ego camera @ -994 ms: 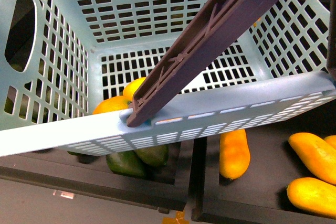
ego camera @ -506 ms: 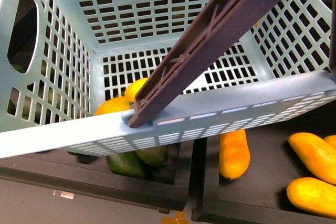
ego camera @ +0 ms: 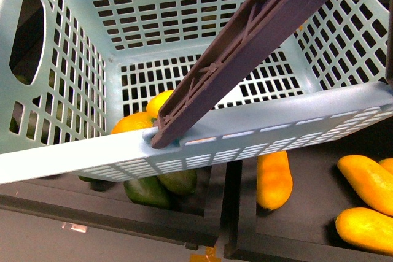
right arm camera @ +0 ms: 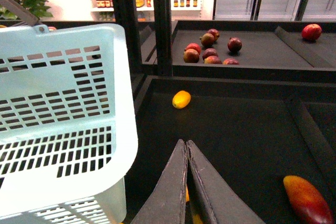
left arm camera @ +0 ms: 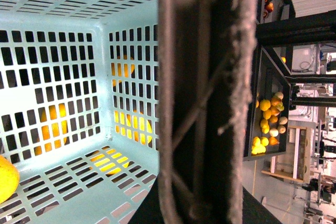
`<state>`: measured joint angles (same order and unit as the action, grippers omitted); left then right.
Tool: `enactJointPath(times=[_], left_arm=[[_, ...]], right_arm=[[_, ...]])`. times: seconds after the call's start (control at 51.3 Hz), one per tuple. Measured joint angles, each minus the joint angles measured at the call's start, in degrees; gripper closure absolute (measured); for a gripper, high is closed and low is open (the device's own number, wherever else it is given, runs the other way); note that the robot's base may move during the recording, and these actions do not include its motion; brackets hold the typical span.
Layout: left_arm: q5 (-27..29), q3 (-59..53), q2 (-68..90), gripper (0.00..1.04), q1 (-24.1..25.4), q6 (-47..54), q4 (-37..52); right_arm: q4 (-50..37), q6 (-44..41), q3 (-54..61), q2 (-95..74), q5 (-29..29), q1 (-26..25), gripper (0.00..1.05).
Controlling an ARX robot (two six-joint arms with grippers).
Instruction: Pick lemon and mango into basket
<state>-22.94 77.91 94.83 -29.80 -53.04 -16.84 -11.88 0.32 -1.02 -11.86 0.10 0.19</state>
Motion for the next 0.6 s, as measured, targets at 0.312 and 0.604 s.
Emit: enactJointPath(times=[0.312,0.604], left_arm=[[0.0,0.0,0.0,1.0,0.0,0.07,0.0],[0.0,0.0,0.0,1.0,0.0,-0.07,0.0]], right_arm=[[11.74,0.0,0.0,11.32,0.02,0.0,1.03],[11.8,-0.09,0.0,11.47,0.02,0.0,0.63]])
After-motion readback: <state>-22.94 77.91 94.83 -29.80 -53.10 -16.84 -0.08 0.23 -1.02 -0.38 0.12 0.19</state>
